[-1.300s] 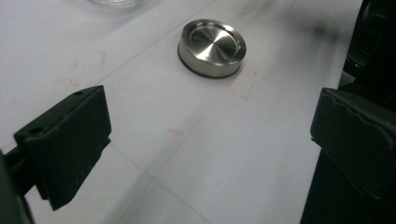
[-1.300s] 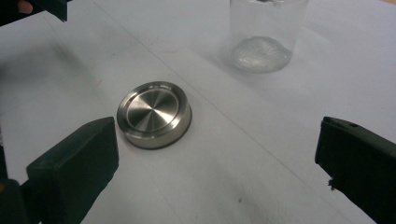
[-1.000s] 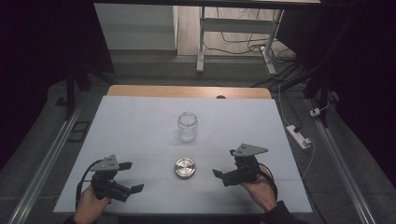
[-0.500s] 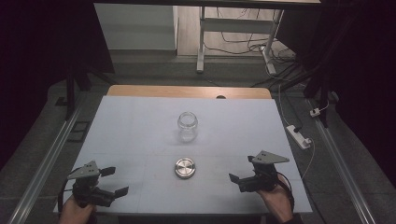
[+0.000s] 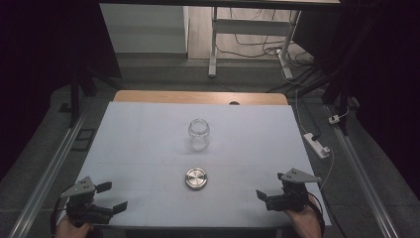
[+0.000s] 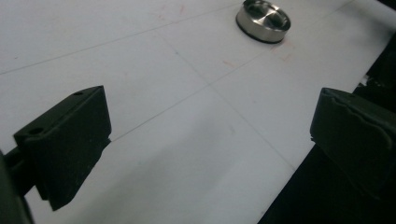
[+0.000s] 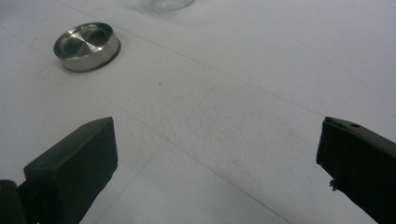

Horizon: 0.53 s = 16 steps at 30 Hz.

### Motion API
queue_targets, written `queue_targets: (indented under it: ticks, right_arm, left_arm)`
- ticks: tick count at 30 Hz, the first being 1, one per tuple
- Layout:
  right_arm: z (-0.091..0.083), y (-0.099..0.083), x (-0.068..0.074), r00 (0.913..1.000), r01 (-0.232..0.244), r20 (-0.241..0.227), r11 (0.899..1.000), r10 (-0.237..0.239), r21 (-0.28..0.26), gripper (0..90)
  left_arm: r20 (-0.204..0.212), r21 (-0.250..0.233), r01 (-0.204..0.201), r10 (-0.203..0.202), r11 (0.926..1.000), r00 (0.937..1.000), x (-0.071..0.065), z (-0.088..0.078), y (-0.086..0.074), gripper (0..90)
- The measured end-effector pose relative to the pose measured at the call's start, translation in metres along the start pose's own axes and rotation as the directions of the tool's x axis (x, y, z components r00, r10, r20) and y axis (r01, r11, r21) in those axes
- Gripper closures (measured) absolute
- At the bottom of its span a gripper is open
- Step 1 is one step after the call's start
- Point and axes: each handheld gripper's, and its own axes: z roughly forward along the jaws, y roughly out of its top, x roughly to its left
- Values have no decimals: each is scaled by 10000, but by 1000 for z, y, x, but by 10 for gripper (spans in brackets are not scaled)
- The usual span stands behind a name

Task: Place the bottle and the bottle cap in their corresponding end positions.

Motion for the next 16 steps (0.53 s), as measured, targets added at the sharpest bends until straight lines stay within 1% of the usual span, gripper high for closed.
queue_targets:
  ticks: [4, 7, 9, 11, 14, 16]
  right_arm:
    - [-5, -6, -2, 9998, -133, 165, 9999, 131, 74, 0]
    - [-8, -12, -3, 9993, -234, 288, 9995, 228, 216, 0]
    - [-8, -15, -3, 9991, -281, 336, 9989, 269, 367, 0]
    - [-10, -18, -2, 9989, -261, 413, 9982, 239, 541, 0]
    - [-10, -22, -2, 9982, -231, 562, 9962, 184, 845, 0]
    - [-11, -23, -1, 9977, -219, 650, 9967, 168, 787, 0]
  left_arm:
    - [-323, 128, 19, -14, 9999, 9995, 0, -2, -4, 0]
    - [-487, 281, 66, -52, 9996, 9988, 0, -3, -7, 0]
    - [-550, 172, 108, -99, 9998, 9984, 0, -4, -8, 0]
    - [-698, 218, 192, -177, 9996, 9974, 0, -6, -9, 0]
    - [-822, 289, 281, -257, 9992, 9963, -1, -7, -10, 0]
    - [-790, 314, 340, -314, 9989, 9964, 0, -6, -10, 0]
